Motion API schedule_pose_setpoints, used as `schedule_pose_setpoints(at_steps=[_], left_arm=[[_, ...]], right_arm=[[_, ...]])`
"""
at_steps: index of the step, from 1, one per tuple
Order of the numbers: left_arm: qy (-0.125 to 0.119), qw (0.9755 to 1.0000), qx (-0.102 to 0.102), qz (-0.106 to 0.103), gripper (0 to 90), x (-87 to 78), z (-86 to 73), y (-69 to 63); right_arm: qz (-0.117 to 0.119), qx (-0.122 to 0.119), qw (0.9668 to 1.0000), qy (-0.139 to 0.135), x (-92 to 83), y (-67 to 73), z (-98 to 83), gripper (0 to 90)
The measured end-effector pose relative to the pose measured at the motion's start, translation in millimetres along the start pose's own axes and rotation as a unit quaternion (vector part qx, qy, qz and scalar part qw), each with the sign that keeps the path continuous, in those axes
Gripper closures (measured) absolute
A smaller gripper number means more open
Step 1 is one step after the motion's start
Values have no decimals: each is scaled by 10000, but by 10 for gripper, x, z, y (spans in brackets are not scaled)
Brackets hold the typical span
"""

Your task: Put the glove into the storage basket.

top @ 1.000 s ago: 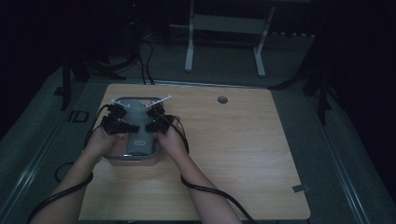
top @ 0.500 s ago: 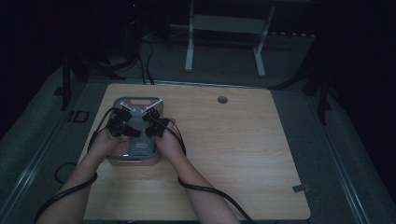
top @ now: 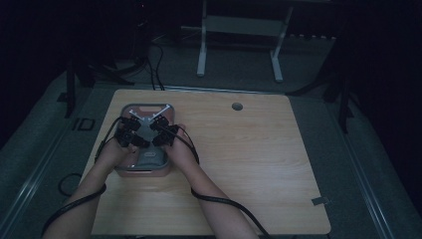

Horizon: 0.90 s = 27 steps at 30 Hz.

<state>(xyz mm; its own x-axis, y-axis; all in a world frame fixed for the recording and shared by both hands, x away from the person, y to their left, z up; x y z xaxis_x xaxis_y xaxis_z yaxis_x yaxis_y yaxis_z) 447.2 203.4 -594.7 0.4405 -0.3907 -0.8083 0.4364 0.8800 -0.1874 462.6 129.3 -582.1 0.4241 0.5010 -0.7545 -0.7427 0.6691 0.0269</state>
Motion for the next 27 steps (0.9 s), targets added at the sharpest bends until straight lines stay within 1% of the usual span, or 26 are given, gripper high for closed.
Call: schedule_pose_setpoints(at_steps=[1, 2, 3, 5, 6, 9, 10, 11, 12, 13, 14, 15, 16, 17, 18, 19, 20, 21, 22, 24, 25, 27], left_arm=[[16, 9999, 75, 96, 679, -1, 6, 6], [11, 9999, 77, 104, 653, -6, 13, 6], [0, 9999, 65, 83, 644, -14, 21, 0], [-67, 9999, 51, 146, 581, -39, 44, 13], [-133, 9998, 16, 135, 560, -66, 58, 18], [-389, 9991, 38, 176, 484, -147, 103, 35], [-526, 9985, 9, 143, 454, -183, 125, 29], [-639, 9979, -28, 95, 421, -221, 142, 29], [-808, 9967, -65, -19, 392, -274, 159, 17], [-911, 9957, -71, -130, 364, -306, 167, 1], [-1029, 9945, -161, -152, 330, -344, 177, -3], [-1145, 9930, -169, -237, 319, -378, 182, -23], [-1222, 9918, -165, -335, 288, -403, 182, -51], [-1276, 9911, -175, -331, 259, -418, 180, -60], [-1475, 9886, -119, -291, 250, -453, 179, -86], [-1556, 9875, -102, -227, 161, -464, 177, -90], [-1653, 9860, -80, -221, 158, -476, 177, -105], [-1681, 9854, -55, -245, 158, -485, 166, -126], [-1741, 9844, -24, -254, 157, -493, 159, -147], [-1862, 9822, 39, -243, 139, -514, 139, -180], [-1894, 9815, 82, -261, 139, -526, 124, -197], [-2024, 9789, 127, -250, 139, -560, 99, -221]], right_arm=[[27, -11, 10000, -24, -8, 5, 13, 579], [1, -27, 10000, -44, -20, 1, 27, 553], [-38, -15, 10000, -62, -34, -8, 36, 550], [-33, -2, 9999, -117, -69, -21, 59, 527], [-44, 3, 9999, -150, -92, -33, 71, 525], [23, 2, 9996, -298, -198, -68, 119, 482], [26, -1, 9994, -354, -227, -81, 135, 475], [72, -15, 9990, -442, -265, -95, 157, 449], [105, -14, 9986, -512, -300, -110, 175, 419], [113, 4, 9984, -562, -343, -137, 188, 404], [142, 18, 9981, -598, -368, -146, 194, 393], [229, 70, 9974, -673, -407, -154, 203, 374], [264, 113, 9968, -742, -439, -162, 208, 341], [271, 100, 9964, -795, -461, -177, 206, 309], [315, 104, 9961, -817, -476, -182, 199, 276], [478, 154, 9951, -855, -513, -190, 167, 220], [558, 101, 9946, -865, -526, -186, 146, 191], [551, 63, 9946, -883, -538, -192, 127, 191], [529, 20, 9945, -903, -549, -200, 105, 190], [566, -102, 9939, -936, -576, -201, 50, 163], [567, -127, 9937, -956, -593, -212, 26, 164], [609, -134, 9930, -1004, -632, -226, -20, 163]])
Point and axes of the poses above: each handheld gripper's, and its own axes: x roughly forward along the jaws, z roughly out of its top, y roughly to its left, the point moved 10 cm from there along x, roughly forward along the jaws, and after that the axes turned 9 degrees about -y, right-handed, at the moved point
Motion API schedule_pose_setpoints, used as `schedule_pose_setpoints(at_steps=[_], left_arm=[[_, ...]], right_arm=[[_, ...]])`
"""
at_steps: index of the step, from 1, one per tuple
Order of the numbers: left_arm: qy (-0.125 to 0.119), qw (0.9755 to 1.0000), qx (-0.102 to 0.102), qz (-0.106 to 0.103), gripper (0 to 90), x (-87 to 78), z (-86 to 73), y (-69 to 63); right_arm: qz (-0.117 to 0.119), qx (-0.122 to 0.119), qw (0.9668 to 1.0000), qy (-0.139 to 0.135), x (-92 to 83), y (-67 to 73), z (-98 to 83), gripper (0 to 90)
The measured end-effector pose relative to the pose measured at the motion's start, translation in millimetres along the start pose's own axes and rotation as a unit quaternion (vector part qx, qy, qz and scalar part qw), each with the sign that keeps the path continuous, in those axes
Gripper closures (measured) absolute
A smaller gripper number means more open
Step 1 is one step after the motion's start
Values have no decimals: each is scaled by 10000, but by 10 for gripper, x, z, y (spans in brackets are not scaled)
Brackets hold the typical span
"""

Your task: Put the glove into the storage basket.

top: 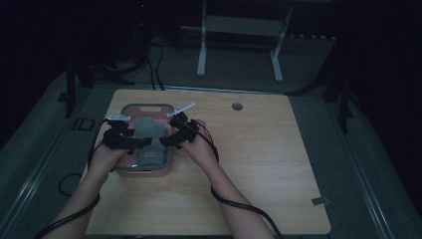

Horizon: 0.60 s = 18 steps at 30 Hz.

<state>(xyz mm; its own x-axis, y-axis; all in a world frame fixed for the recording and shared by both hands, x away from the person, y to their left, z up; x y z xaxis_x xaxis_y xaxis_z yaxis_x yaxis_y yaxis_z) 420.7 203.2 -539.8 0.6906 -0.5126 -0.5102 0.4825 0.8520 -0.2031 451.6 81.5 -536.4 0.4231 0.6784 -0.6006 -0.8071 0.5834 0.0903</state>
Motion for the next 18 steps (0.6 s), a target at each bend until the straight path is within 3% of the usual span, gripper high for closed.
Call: schedule_pose_setpoints(at_steps=[4, 6, 14, 18], left_arm=[[-231, 9994, -52, -247, 139, -105, -19, -106], [-322, 9990, 24, -305, 139, -161, -22, -155], [-723, 9947, 126, -716, 139, -424, -95, -416], [-809, 9928, 410, -782, 139, -527, -165, -524]], right_arm=[[-3, -46, 10000, -75, -97, -12, -65, 164], [22, -70, 9999, -115, -145, -1, -104, 164], [83, -221, 9996, -177, -271, 56, -242, 164], [166, -199, 9995, -207, -306, 90, -310, 164]])
Point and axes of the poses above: each handheld gripper's, and its own axes: x roughly forward along the jaws, z roughly out of its top, y roughly to its left, the point moved 10 cm from there along x, roughly forward along the jaws, and after that the axes turned 9 degrees about -y, right-handed, at the moved point
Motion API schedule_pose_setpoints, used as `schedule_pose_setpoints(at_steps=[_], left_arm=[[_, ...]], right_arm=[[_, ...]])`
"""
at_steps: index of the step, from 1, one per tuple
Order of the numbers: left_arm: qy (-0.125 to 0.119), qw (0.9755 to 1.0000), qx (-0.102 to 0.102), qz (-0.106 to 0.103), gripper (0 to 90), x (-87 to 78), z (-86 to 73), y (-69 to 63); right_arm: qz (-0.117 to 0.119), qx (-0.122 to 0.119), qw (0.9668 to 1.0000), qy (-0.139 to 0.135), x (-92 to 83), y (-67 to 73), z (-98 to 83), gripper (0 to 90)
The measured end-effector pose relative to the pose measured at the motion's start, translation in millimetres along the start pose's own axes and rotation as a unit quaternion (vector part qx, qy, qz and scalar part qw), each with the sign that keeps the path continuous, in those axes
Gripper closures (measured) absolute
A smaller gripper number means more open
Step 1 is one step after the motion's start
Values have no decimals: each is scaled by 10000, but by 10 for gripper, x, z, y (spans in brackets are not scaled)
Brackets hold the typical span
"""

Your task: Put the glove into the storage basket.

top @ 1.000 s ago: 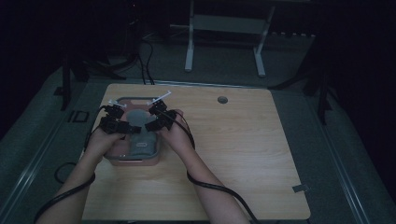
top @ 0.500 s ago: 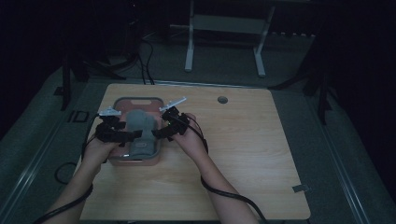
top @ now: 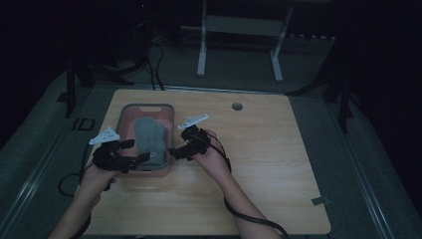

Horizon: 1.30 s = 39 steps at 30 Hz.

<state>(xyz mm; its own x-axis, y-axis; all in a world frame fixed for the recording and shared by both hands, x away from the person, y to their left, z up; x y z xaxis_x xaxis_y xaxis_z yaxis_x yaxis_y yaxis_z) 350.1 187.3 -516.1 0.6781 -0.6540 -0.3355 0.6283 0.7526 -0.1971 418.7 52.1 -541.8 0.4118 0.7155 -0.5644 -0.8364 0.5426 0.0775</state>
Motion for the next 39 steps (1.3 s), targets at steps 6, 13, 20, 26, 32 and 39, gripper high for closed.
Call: schedule_pose_setpoints(at_steps=[6, 13, 20, 26, 32, 39], left_arm=[[-206, 9997, -17, -137, 139, -103, -145, -163], [-139, 9992, 103, -368, 139, -104, -401, -358], [-103, 9982, 127, -572, 139, -72, -616, -497], [49, 9981, 1, -622, 139, -1, -841, -509], [110, 9982, 34, -583, 139, 43, -1005, -462], [248, 9985, 147, -473, 139, 50, -1110, -401]], right_arm=[[105, -136, 9999, -14, -25, 85, -129, 162], [318, -228, 9992, -37, -22, 132, -292, 159], [666, -374, 9971, -14, 24, 225, -479, 159], [987, -527, 9937, 9, 86, 317, -636, 158], [990, -556, 9935, 81, 127, 278, -770, 153], [1010, -643, 9928, 64, 147, 235, -892, 153]])
Point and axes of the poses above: each handheld gripper's, and its own axes: x roughly forward along the jaws, z roughly out of its top, y roughly to its left, the point moved 10 cm from there along x, roughly forward along the jaws, and after that the axes turned 9 degrees about -y, right-handed, at the moved point
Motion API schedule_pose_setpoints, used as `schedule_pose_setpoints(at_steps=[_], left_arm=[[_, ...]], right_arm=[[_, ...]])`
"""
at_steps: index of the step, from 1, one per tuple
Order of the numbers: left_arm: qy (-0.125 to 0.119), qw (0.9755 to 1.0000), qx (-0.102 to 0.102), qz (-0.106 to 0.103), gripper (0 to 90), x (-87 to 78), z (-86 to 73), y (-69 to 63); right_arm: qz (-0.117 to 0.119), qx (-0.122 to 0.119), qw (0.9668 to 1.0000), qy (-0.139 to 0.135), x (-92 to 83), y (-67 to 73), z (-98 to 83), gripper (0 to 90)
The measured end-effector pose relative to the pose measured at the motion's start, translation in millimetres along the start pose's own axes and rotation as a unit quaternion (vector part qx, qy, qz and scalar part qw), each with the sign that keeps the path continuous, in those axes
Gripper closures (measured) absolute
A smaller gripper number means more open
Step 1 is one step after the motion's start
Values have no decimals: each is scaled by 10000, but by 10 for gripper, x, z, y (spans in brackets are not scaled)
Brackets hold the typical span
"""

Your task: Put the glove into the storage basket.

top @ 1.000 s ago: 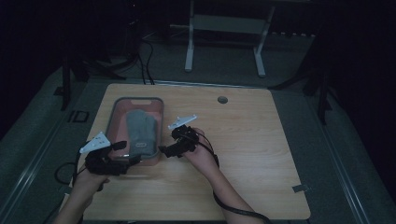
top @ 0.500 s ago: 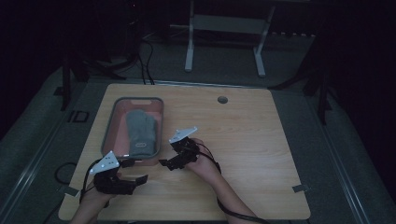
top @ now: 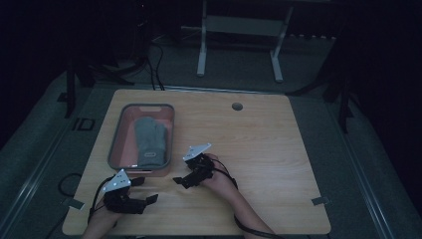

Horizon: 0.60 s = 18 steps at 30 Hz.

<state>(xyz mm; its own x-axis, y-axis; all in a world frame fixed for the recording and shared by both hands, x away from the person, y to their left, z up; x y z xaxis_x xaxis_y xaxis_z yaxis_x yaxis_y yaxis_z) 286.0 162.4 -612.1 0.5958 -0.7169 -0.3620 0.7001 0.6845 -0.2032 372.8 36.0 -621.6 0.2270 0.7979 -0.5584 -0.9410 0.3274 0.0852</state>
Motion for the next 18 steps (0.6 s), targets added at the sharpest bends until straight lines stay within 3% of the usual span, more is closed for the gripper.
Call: schedule_pose_setpoints(at_steps=[7, 18], left_arm=[[11, 9999, 120, 18, 139, -5, -31, -7], [-34, 9998, 189, 100, 139, -11, -36, 19]], right_arm=[[-3, -83, 9999, -58, -10, -43, -92, 151], [-99, 27, 9998, -164, -32, -131, -118, 151]])
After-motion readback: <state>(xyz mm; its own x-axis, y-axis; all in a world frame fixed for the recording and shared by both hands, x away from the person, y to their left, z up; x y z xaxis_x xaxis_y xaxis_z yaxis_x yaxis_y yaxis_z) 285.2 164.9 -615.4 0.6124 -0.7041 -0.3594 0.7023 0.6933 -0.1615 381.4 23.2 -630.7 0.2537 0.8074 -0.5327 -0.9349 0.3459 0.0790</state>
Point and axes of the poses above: each handheld gripper's, and its own axes: x roughly forward along the jaws, z roughly out of its top, y roughly to its left, the point moved 10 cm from there along x, roughly forward along the jaws, and after that the axes turned 9 degrees about -y, right-handed, at the moved point
